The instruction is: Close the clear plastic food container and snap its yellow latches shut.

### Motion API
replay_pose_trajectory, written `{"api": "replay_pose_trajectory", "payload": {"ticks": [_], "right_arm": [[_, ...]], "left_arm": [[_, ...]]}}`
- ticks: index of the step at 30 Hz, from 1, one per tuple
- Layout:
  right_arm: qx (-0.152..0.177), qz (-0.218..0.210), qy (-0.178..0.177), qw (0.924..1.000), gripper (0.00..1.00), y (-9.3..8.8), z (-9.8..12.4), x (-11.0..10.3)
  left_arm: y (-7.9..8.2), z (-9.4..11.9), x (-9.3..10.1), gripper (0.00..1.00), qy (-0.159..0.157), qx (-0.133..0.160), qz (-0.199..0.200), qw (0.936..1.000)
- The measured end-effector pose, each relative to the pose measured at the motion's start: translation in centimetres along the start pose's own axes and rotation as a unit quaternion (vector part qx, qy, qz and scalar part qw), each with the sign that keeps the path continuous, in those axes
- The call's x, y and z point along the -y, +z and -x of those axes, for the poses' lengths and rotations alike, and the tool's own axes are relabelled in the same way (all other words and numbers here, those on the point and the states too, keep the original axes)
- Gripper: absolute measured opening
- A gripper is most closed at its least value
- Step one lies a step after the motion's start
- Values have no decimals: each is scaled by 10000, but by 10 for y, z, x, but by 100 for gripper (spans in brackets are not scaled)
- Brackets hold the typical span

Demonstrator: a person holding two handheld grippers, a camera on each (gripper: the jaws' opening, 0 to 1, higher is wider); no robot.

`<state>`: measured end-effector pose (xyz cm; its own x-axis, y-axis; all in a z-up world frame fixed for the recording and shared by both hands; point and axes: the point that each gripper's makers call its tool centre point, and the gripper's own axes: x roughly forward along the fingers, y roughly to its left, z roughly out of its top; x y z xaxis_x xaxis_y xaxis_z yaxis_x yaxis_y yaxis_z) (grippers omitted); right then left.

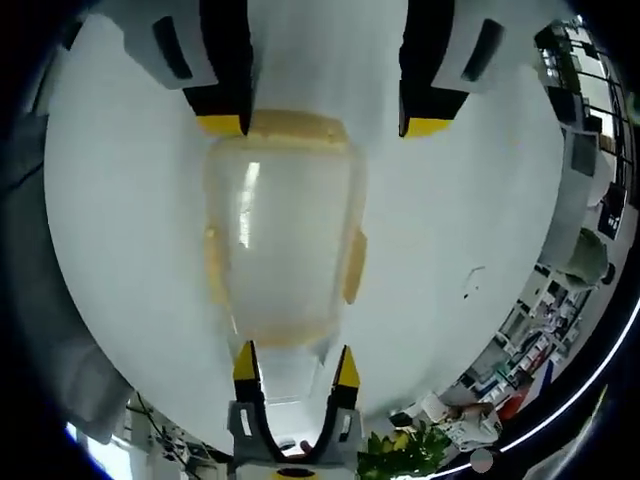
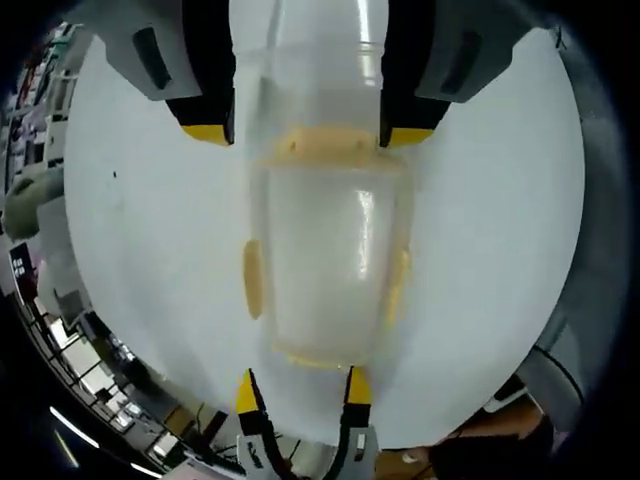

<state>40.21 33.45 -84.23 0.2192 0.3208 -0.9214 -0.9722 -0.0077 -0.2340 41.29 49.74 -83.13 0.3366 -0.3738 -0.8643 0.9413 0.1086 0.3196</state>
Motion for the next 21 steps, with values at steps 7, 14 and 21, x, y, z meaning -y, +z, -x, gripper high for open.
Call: {"api": "replay_pose_trajectory", "payload": {"ticks": [7, 14, 21], "right_arm": [[11, -102, 345, 9994, 53, 0, -4, -3], [-87, 13, 818, 9966, 44, 2, -5, -13], [-262, -326, 1082, 9933, 40, -2, -5, -19]], "left_arm": [[-4, -4, 0, 57, -329, -181, 255, 9990], [-4, -7, 4, 52, -627, -255, 246, 9974], [-4, -8, 12, 44, -986, -360, 249, 9942]]}}
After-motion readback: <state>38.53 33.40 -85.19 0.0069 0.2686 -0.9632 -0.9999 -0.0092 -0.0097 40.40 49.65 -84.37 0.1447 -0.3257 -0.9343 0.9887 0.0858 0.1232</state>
